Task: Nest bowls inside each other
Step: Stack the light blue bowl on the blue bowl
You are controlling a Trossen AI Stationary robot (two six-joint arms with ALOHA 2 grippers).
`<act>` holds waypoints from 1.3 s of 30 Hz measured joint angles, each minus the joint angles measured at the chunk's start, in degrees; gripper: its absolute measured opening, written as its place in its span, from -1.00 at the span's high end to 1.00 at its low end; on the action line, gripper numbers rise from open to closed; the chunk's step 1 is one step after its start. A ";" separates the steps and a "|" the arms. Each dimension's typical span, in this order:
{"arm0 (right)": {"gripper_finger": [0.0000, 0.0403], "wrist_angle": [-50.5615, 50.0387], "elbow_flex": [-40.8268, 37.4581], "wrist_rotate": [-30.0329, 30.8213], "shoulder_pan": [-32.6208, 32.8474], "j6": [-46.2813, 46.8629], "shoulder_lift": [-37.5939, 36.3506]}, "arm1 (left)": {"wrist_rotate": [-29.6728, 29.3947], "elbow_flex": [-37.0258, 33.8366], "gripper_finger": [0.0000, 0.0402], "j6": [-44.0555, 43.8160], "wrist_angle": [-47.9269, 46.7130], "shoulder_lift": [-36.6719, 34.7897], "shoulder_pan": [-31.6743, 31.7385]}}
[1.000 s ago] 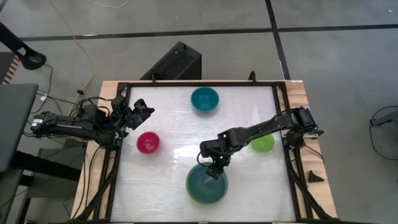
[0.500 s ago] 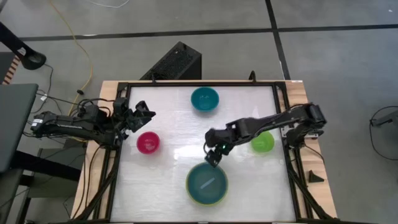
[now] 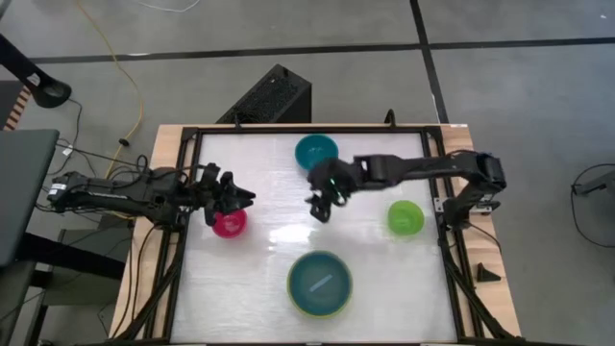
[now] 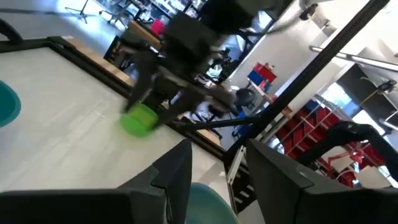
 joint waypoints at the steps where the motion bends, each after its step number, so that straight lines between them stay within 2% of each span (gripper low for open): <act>1: -0.11 0.76 0.00 -1.01 -1.76 -1.35 0.93 | 0.00 0.00 0.30 0.01 -0.02 0.00 0.00; 6: -0.11 1.51 -0.02 -4.46 -10.05 -9.11 6.00 | -0.06 0.00 0.30 -0.11 -0.04 0.00 -0.02; 10: -0.11 1.56 -0.06 -4.73 -14.58 -17.50 9.52 | -0.34 0.00 0.30 -0.94 -0.04 0.00 -0.02; 12: -0.11 1.72 -0.07 -7.04 -16.43 -19.78 10.94 | -0.35 0.00 0.30 -1.51 -0.04 0.02 -0.02; 16: -0.11 1.53 -0.07 -13.43 -19.27 -22.41 14.14 | -0.44 0.00 0.30 -2.04 -0.04 0.02 -0.07; 22: -0.11 2.15 -0.04 -14.09 -21.92 -24.78 18.73 | -3.00 0.00 0.30 -2.09 -0.06 0.02 -0.09; 27: -0.06 1.75 -0.04 -14.40 -24.13 -21.53 22.03 | -4.63 0.00 0.30 -2.09 -0.07 0.02 -0.09; 30: 0.12 1.10 -0.04 -14.87 -24.94 -19.87 22.14 | -4.98 0.00 0.30 -2.09 -0.07 0.02 -0.09; 34: 0.61 2.39 0.15 -15.49 -24.91 -19.85 20.57 | -6.18 0.00 0.30 -2.08 -0.07 0.01 -0.09; 36: 0.84 2.44 0.37 -19.32 -24.97 -18.76 18.44 | -6.92 0.00 0.30 -1.57 -0.04 0.02 -0.09; 39: 0.84 2.29 -0.04 -23.43 -24.10 -18.54 16.63 | -7.85 0.00 0.30 -0.91 0.07 0.00 -0.09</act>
